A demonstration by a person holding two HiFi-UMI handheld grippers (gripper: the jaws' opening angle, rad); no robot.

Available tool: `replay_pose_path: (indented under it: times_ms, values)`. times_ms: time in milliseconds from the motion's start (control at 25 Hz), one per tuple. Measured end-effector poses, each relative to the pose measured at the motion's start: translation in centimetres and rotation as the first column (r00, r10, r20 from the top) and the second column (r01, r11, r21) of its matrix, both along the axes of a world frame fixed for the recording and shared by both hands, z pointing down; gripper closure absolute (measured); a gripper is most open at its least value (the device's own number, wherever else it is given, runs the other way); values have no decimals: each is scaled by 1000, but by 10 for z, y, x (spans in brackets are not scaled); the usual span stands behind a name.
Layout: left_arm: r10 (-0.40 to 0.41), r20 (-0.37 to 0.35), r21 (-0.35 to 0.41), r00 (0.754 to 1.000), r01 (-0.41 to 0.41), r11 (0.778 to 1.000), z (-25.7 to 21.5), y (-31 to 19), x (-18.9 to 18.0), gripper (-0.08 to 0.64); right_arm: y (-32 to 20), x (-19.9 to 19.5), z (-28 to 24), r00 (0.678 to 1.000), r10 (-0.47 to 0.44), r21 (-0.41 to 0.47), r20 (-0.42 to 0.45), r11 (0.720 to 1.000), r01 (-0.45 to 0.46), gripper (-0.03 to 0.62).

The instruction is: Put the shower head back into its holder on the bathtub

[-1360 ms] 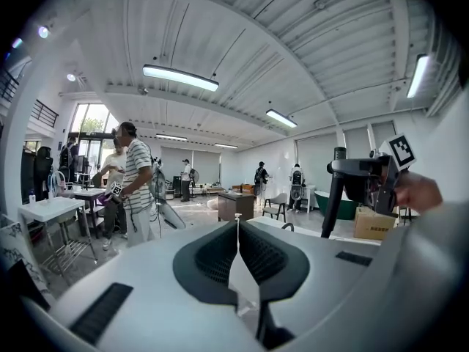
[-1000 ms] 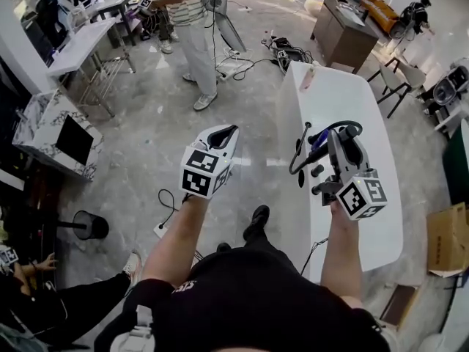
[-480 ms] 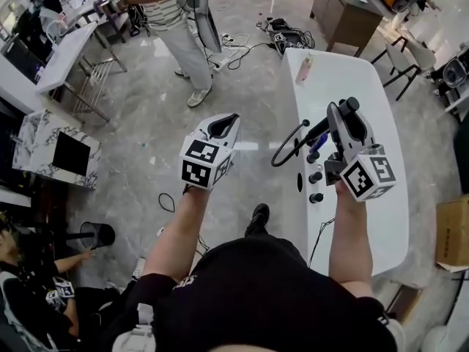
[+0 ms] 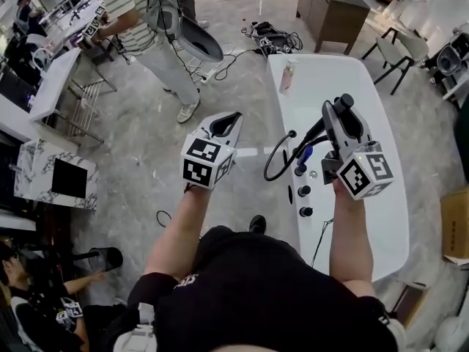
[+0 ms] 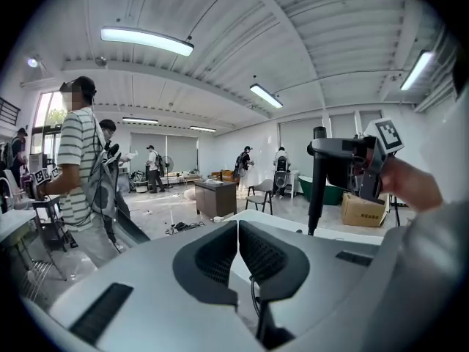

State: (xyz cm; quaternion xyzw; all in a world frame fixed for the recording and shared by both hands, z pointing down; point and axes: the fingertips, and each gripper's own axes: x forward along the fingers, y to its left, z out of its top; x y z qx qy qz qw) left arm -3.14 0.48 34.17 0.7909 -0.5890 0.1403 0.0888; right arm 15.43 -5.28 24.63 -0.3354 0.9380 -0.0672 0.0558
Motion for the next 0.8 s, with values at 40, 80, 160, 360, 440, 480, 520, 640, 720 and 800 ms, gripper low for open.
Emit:
replay_pose_path:
  times_ms: [40,80,160,360,440,480,520,640,720,800]
  values:
    - [12,0,-1,1000,-12,1000,0,-6,6,538,-4,3,3,1000,-1,-2,3,1000,2,449]
    - [27,1,-3,1000,-27,1000,0,-11,12,538,-7,5,6,1000,0,-6,4,1000,0,449]
    - [66,2,-4,998,-66,998,1,-22,22,538,-14,7,10,1000,19,-19,-3,1000,-19,451]
    - [139,-20,-8,990,-139,990,17,-56,31,538,-38,-5,18,999,38,-18,-23,999,-38,450]
    - [181,-37,-10,983,-181,983,25,-72,33,538,-51,-9,22,998,59,-17,-38,998,-60,451]
    - [206,-45,-10,978,-207,978,28,-81,34,538,-60,-11,23,996,74,-16,-45,997,-75,451]
    - [230,-49,-10,972,-231,973,32,-90,33,538,-70,-15,24,995,88,-15,-50,996,-89,451]
    - [299,-61,-17,952,-301,954,41,-120,22,537,-104,-33,24,990,130,-13,-59,991,-131,451]
    - [344,-76,-22,936,-347,938,46,-140,16,537,-123,-44,22,984,162,-15,-70,986,-163,451]
    - [376,-88,-19,923,-379,925,48,-164,3,537,-144,-61,18,980,185,-12,-79,982,-186,451]
